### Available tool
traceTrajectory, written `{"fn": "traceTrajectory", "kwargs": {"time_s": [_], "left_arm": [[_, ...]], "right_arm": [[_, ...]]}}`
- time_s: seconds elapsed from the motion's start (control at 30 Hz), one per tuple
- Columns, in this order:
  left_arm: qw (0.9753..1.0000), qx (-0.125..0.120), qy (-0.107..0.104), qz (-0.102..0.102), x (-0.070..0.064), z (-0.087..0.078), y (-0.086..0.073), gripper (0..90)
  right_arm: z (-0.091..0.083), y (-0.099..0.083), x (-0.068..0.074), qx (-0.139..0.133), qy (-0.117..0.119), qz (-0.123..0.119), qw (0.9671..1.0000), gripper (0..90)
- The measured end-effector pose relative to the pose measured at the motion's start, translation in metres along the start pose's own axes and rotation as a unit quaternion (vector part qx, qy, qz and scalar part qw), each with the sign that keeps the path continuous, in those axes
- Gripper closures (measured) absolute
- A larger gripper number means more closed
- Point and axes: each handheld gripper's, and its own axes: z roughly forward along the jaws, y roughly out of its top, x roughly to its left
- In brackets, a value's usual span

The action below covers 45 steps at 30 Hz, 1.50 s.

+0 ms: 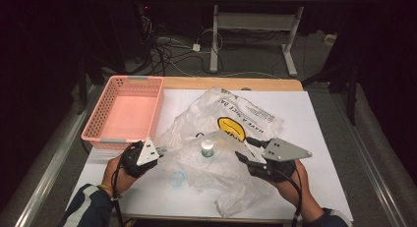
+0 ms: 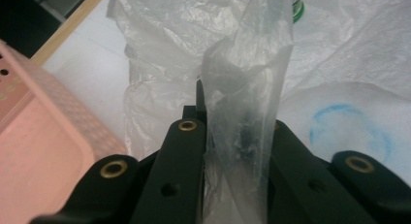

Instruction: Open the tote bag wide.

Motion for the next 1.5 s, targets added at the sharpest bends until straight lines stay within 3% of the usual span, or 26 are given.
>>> {"fn": "traceTrajectory", "kwargs": {"time_s": [0.03, 0.13, 0.2, 0.33, 0.47, 0.57, 0.63, 0.7, 0.77, 0.9, 1.0, 1.1, 1.17, 1.33, 1.47, 1.5], "left_arm": [[1.0000, -0.001, 0.005, -0.007, 0.001, -0.001, -0.002, 78.1], [0.9994, -0.012, 0.014, -0.030, 0.006, -0.006, -0.010, 73.8], [0.9989, -0.007, 0.016, -0.044, 0.008, -0.006, -0.014, 60.9], [0.9974, 0.006, 0.009, -0.072, 0.009, -0.003, -0.023, 52.7], [0.9965, 0.022, -0.008, -0.080, 0.007, 0.006, -0.029, 50.5], [0.9951, 0.036, -0.026, -0.088, 0.005, 0.016, -0.028, 50.4], [0.9944, 0.045, -0.037, -0.088, 0.004, 0.023, -0.028, 50.4], [0.9930, 0.053, -0.053, -0.091, 0.003, 0.031, -0.029, 50.4], [0.9914, 0.060, -0.064, -0.097, 0.003, 0.038, -0.029, 50.6], [0.9869, 0.048, -0.094, -0.122, 0.009, 0.047, -0.030, 57.2], [0.9854, 0.042, -0.113, -0.120, 0.008, 0.049, -0.028, 74.1], [0.9878, 0.048, -0.108, -0.102, 0.005, 0.048, -0.024, 86.8], [0.9890, 0.033, -0.104, -0.099, 0.005, 0.045, -0.022, 87.4], [0.9939, -0.013, -0.071, -0.084, 0.005, 0.024, -0.012, 87.7], [0.9963, -0.044, -0.036, -0.064, 0.003, 0.007, -0.004, 87.7], [0.9956, -0.056, -0.033, -0.068, 0.003, 0.002, -0.003, 87.7]], "right_arm": [[-0.005, -0.003, 0.002, -0.001, 0.000, -0.001, 1.0000, 43.3], [-0.015, -0.016, 0.007, 0.009, 0.022, 0.001, 0.9997, 38.1], [-0.018, -0.026, 0.013, 0.027, 0.033, -0.009, 0.9990, 35.1], [-0.016, -0.050, 0.021, 0.073, 0.067, -0.011, 0.9950, 31.4], [-0.009, -0.070, 0.028, 0.120, 0.104, -0.021, 0.9871, 28.1], [0.003, -0.081, 0.034, 0.169, 0.123, -0.051, 0.9767, 25.9], [0.010, -0.085, 0.033, 0.182, 0.126, -0.051, 0.9738, 33.1], [0.014, -0.088, 0.030, 0.188, 0.130, -0.053, 0.9719, 51.2], [0.017, -0.091, 0.025, 0.192, 0.121, -0.044, 0.9729, 65.3], [0.019, -0.091, 0.019, 0.187, 0.116, -0.035, 0.9748, 81.5], [0.017, -0.088, 0.017, 0.173, 0.100, -0.030, 0.9793, 87.6], [0.013, -0.085, 0.015, 0.158, 0.080, -0.025, 0.9839, 88.9], [0.009, -0.082, 0.013, 0.144, 0.069, -0.021, 0.9869, 89.2], [-0.001, -0.073, 0.009, 0.106, 0.038, -0.015, 0.9935, 89.5], [-0.010, -0.065, 0.007, 0.082, 0.017, -0.020, 0.9963, 89.6], [-0.012, -0.063, 0.006, 0.075, 0.009, -0.026, 0.9968, 89.8]]}}
